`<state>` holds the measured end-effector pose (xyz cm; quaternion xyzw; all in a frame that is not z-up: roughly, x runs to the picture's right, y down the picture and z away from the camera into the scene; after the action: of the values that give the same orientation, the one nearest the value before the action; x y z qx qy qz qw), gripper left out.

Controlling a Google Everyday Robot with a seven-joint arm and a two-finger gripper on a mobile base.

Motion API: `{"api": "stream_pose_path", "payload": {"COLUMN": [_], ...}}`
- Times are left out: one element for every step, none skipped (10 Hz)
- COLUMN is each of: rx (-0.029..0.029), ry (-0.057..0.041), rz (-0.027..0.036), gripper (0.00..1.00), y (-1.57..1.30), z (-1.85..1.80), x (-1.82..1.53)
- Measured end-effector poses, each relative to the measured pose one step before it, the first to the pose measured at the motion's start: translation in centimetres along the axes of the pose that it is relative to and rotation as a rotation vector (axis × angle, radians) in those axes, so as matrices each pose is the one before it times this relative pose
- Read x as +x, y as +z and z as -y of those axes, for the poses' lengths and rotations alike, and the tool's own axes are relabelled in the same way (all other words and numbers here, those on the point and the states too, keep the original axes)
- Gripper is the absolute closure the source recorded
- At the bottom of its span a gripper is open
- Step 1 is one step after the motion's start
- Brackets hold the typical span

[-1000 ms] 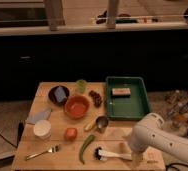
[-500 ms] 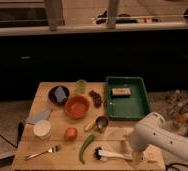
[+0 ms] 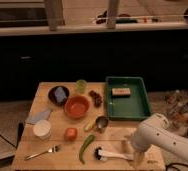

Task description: Wipe red bowl with brush

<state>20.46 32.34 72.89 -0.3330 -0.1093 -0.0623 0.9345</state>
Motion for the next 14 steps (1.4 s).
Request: {"api": "stream_pose_path", "payload": {"rx": [0.00766, 0.00625, 0.00821, 0.00195, 0.00133, 0.00090, -0.00113, -0.00122, -0.00227, -0.00334, -0.00272, -0.00336, -0.00744, -0.00665], "ry": [-0.01417, -0.00789, -0.01141, -0.00624, -0.00790, -0.01472, -0.00897, -0.01142, -0.01082, -0.01549, -0.01104, -0.00723, -0.01021, -0.00434], "rz": [0.01564, 0.01318, 0.02369, 0.01255, 0.01189, 0.01892, 0.00776, 0.00500, 0.00253, 0.00120, -0.00375, -0.00162, -0.00047, 0.00188], "gripper": [0.20, 0.20, 0.20, 0.20, 0.20, 0.20, 0.20, 0.20, 0.20, 0.27, 0.37, 0.45, 0.57, 0.67], "y": [-0.431, -0.070, -0.008, 0.085, 0.125, 0.326, 0.212, 0.182, 0.170, 0.314, 0.341, 0.279, 0.556, 0.602], "z": [-0.396, -0.275, -0.196, -0.068, 0.002, 0.008, -0.006, 0.077, 0.084, 0.064, -0.093, 0.007, 0.121, 0.008], "x": [-0.649, -0.404, -0.638, -0.310, -0.356, -0.602, -0.368, -0.431, -0.371, -0.469, -0.290, -0.203, -0.209, -0.050]}}
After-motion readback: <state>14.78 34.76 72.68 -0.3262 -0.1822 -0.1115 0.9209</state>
